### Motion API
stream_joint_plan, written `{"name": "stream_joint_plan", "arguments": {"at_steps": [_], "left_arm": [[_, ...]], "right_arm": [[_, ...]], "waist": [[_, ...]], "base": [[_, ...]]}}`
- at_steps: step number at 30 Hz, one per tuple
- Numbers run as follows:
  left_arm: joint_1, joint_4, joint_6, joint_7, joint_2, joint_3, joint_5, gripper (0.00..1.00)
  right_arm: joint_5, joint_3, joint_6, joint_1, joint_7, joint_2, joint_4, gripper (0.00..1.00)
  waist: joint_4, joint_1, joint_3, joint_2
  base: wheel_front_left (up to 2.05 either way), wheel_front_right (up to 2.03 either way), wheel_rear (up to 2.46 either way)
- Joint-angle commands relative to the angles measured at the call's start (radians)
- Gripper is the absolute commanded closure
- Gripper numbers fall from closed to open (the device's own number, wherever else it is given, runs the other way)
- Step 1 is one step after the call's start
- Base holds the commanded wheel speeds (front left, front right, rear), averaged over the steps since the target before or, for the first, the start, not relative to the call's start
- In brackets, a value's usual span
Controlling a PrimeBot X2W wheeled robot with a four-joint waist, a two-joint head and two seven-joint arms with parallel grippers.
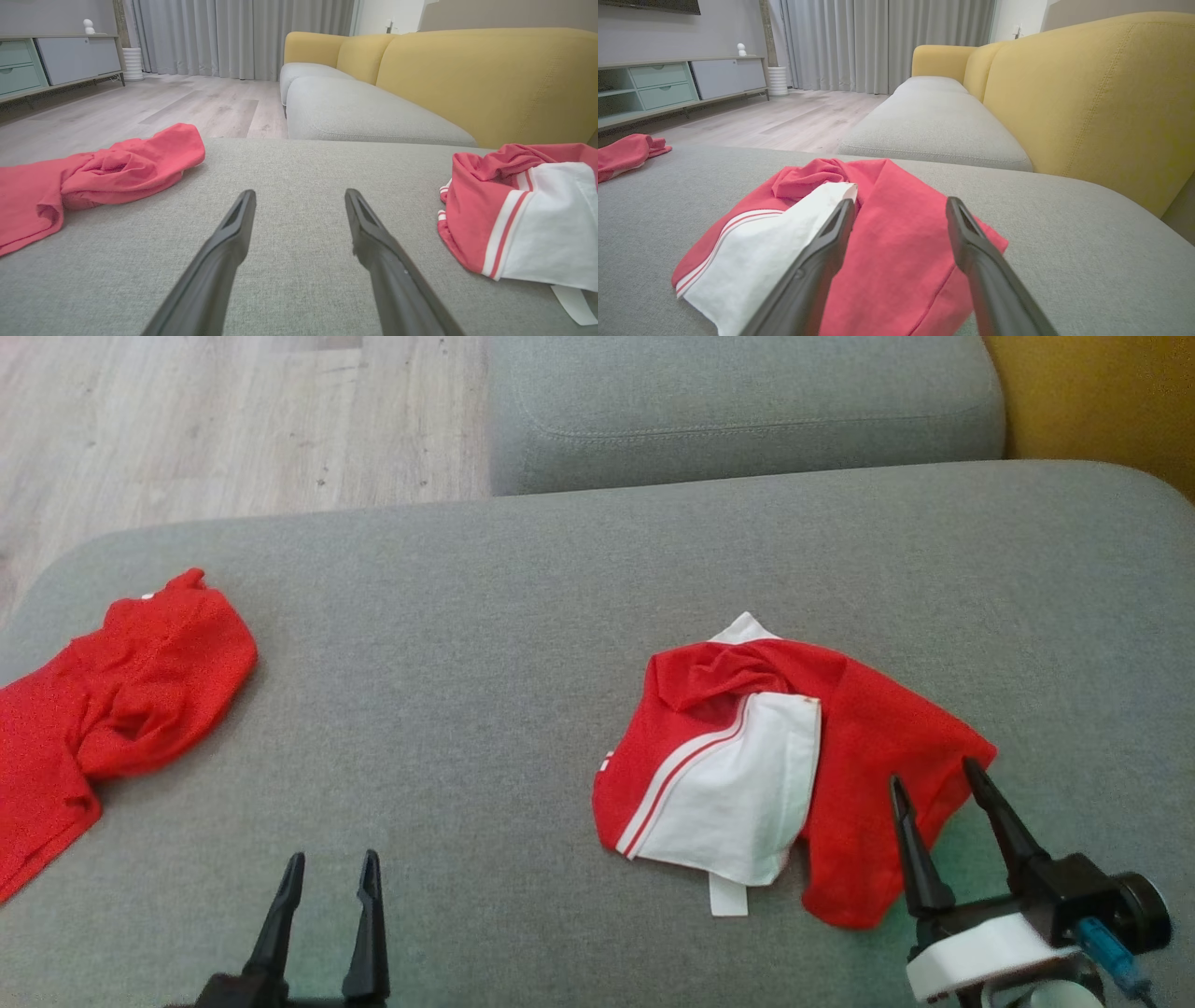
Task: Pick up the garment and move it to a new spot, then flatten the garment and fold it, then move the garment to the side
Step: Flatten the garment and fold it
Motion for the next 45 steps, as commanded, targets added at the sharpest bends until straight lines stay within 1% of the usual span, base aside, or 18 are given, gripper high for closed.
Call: {"name": "stream_joint_plan", "arguments": {"at_steps": [1, 5, 10, 20, 23, 27, 28, 31, 32, 35, 39, 42, 45], "left_arm": [[-0.018, -0.021, -0.015, -0.01, -0.01, 0.051, 0.018, 0.0], [-0.017, -0.012, -0.043, -0.01, -0.03, 0.082, 0.044, 0.0], [-0.018, -0.002, -0.066, -0.01, -0.047, 0.106, 0.065, 0.0], [-0.023, -0.002, -0.086, -0.01, -0.061, 0.124, 0.093, 0.0], [-0.029, -0.01, -0.094, -0.01, -0.063, 0.107, 0.111, 0.0], [-0.054, -0.028, -0.114, -0.01, -0.063, 0.03, 0.145, 0.0], [-0.054, -0.028, -0.114, -0.01, -0.063, 0.03, 0.145, 0.0], [-0.087, -0.018, -0.129, -0.01, -0.063, -0.066, 0.163, 0.0], [-0.118, 0.009, -0.134, -0.01, -0.056, -0.142, 0.169, 0.0], [-0.178, 0.07, -0.137, -0.01, -0.04, -0.259, 0.161, 0.0], [-0.273, 0.206, -0.137, 0.031, -0.017, -0.372, 0.175, 0.0], [-0.333, 0.294, -0.137, 0.053, -0.016, -0.419, 0.183, 0.0], [-0.379, 0.363, -0.13, 0.052, -0.016, -0.427, 0.199, 0.0]], "right_arm": [[-0.004, 0.027, -0.001, -0.021, -0.011, -0.004, -0.025, 0.0], [-0.002, 0.034, -0.001, -0.029, -0.011, -0.01, -0.018, 0.0], [-0.001, 0.036, -0.001, -0.034, -0.011, -0.015, -0.015, 0.0], [0.002, 0.046, -0.001, -0.049, -0.011, -0.019, -0.019, 0.0], [0.004, 0.048, -0.001, -0.055, -0.011, -0.021, -0.024, 0.0], [0.007, 0.051, -0.001, -0.07, -0.011, -0.026, -0.036, 0.0], [0.007, 0.051, -0.001, -0.07, -0.011, -0.026, -0.036, 0.0], [0.01, 0.058, -0.001, -0.085, -0.011, -0.031, -0.045, 0.0], [0.011, 0.064, -0.001, -0.095, -0.011, -0.033, -0.053, 0.0], [0.014, 0.071, -0.001, -0.113, -0.011, -0.035, -0.063, 0.0], [0.02, 0.068, -0.001, -0.13, -0.011, -0.035, -0.069, 0.0], [0.022, 0.062, -0.001, -0.139, -0.011, -0.035, -0.072, 0.0], [0.025, 0.059, -0.001, -0.147, -0.011, -0.035, -0.075, 0.0]], "waist": [[-0.005, 0.0, 0.002, -0.0001], [-0.01, 0.0, 0.003, -0.0001], [-0.01, 0.0, 0.004, -0.0001], [-0.014, 0.0, 0.012, -0.0001], [-0.018, 0.0, 0.016, -0.0001], [-0.033, 0.0, 0.03, -0.0001], [-0.033, 0.0, 0.03, -0.0001], [-0.05, 0.0, 0.045, -0.0001], [-0.065, 0.0, 0.059, -0.0001], [-0.09, 0.0, 0.085, -0.0001], [-0.123, 0.0, 0.118, -0.0001], [-0.147, 0.0, 0.138, -0.0001], [-0.166, 0.0, 0.155, -0.0001]], "base": [[0.0, 0.0, 0.0], [0.0, 0.0, 0.0], [0.0, 0.0, 0.0], [0.0, 0.0, 0.0], [0.0, 0.0, 0.0], [0.0, 0.0, 0.0], [0.0, 0.0, 0.0], [0.0, 0.0, 0.0], [0.0, 0.0, 0.0], [0.0, 0.0, 0.0], [0.0, 0.0, 0.0], [0.0, 0.0, 0.0], [0.0, 0.0, 0.0]]}}
